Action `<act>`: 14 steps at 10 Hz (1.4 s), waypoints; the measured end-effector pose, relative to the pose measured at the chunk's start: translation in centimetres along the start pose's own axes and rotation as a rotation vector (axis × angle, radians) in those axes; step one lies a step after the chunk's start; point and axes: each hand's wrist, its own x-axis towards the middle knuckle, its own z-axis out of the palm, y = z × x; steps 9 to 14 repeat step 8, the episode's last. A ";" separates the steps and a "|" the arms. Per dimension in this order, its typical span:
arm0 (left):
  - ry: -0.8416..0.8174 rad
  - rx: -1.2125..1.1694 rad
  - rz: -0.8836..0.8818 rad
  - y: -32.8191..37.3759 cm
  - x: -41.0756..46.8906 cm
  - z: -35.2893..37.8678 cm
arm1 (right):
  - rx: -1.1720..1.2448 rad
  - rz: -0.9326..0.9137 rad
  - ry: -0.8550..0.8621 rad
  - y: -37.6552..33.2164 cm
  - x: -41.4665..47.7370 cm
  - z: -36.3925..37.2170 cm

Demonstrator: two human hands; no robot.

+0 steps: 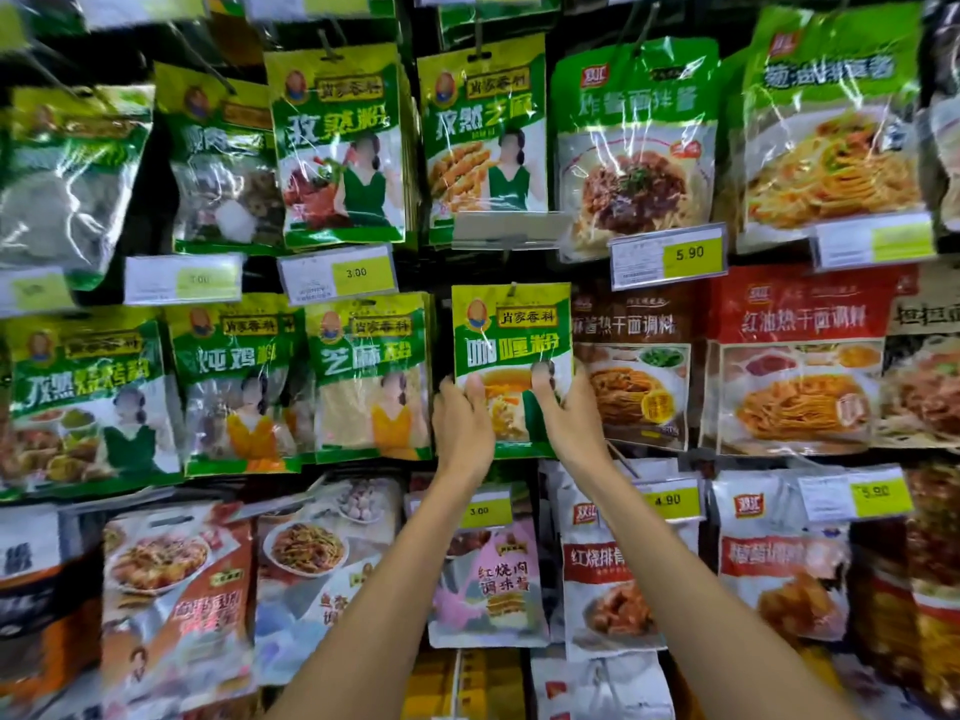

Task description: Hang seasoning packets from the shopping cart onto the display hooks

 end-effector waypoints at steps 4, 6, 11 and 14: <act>-0.052 0.019 -0.028 -0.3 2.1 0.8 | -0.108 0.104 -0.022 0.4 1.6 0.7; 0.002 -0.008 -0.014 0.3 0.6 0.3 | -0.158 0.057 -0.041 -0.1 1.1 -0.2; 0.158 0.102 0.173 0.6 -3.1 -1.3 | -0.294 -0.020 0.109 -1.2 -0.9 -2.5; 0.158 0.102 0.173 0.6 -3.1 -1.3 | -0.294 -0.020 0.109 -1.2 -0.9 -2.5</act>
